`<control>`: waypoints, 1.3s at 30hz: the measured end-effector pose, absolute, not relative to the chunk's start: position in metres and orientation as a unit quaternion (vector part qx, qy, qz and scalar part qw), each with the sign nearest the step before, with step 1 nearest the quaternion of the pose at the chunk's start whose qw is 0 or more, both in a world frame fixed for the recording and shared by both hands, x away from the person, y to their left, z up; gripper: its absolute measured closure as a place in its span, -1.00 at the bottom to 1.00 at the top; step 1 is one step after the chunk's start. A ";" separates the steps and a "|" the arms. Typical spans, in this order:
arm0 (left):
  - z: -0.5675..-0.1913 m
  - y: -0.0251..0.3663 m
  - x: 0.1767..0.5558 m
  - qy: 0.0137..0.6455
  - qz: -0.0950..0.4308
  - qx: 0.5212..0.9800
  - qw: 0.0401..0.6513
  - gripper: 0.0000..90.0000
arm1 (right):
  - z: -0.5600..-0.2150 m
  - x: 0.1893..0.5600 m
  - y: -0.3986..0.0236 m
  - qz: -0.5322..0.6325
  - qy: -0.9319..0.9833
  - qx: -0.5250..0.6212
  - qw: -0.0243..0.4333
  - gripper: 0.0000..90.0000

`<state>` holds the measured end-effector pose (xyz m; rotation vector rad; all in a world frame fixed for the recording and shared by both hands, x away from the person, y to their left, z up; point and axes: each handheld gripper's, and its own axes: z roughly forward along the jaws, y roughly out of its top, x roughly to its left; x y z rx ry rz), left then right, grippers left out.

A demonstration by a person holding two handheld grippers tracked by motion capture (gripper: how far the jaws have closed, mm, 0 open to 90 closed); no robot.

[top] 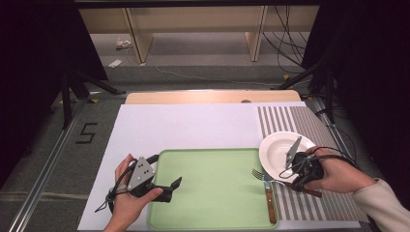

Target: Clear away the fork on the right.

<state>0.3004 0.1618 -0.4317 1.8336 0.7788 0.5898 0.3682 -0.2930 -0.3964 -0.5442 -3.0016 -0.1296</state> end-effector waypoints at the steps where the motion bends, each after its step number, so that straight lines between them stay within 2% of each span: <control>1: -0.432 0.162 0.300 0.323 0.244 0.761 0.507 -1.00 | -0.396 0.369 -0.291 -0.042 -0.981 -0.183 0.045 0.72; 39: -0.432 0.161 0.300 0.322 0.245 0.760 0.508 -1.00 | -0.396 0.378 -0.259 -0.059 -0.973 -0.217 0.057 0.72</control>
